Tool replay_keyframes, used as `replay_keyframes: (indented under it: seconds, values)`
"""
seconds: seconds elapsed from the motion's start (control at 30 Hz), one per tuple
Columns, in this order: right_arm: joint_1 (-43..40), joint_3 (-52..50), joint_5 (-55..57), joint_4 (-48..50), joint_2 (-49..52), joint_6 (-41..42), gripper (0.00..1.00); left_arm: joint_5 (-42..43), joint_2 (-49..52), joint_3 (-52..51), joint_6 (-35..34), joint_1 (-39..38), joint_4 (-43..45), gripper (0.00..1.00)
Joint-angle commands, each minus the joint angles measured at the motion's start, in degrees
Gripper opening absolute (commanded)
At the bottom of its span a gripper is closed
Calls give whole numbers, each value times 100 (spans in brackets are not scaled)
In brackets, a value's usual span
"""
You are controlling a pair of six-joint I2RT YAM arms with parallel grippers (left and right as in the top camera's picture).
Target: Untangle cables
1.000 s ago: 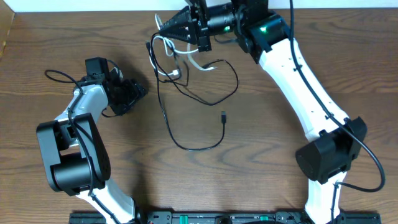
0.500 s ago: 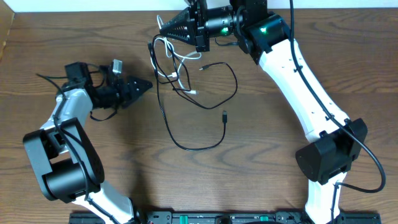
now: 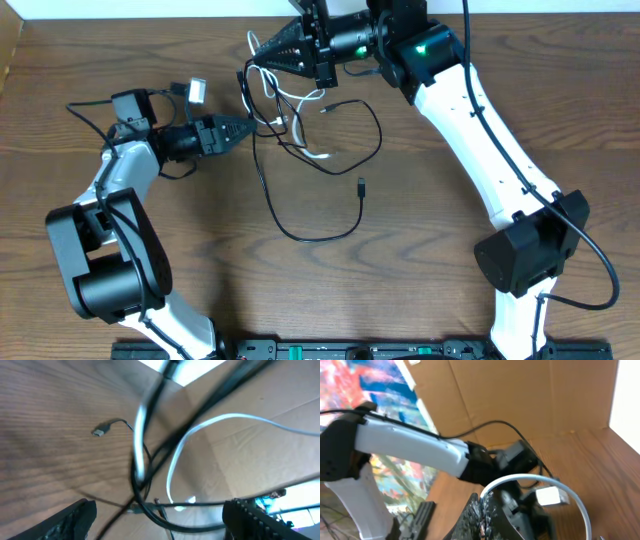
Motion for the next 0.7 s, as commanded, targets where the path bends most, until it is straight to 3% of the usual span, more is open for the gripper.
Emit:
replay_keyframes:
  seconds: [0.0,0.13,0.33,0.53,0.67]
  values:
    - [72,44,-321,264,-96,647,1,-304,-129,-39,-260,-85,149,86]
    - [72,44,-323,535,-96,1292,1,-302,-129,-39,-455,-181,511,86]
    - [98,44,-723,546,-96,1331,1,-481,-129,-39,-1152,-256,1300,86]
    - [146,44,-1058,638,-96,1333,1,-2236,-127,-39,-2020,-289,1467,86]
    - [127,44,-1388,649,-96,1333,1,-3919,-127,-39,-2717,-299,1034,86]
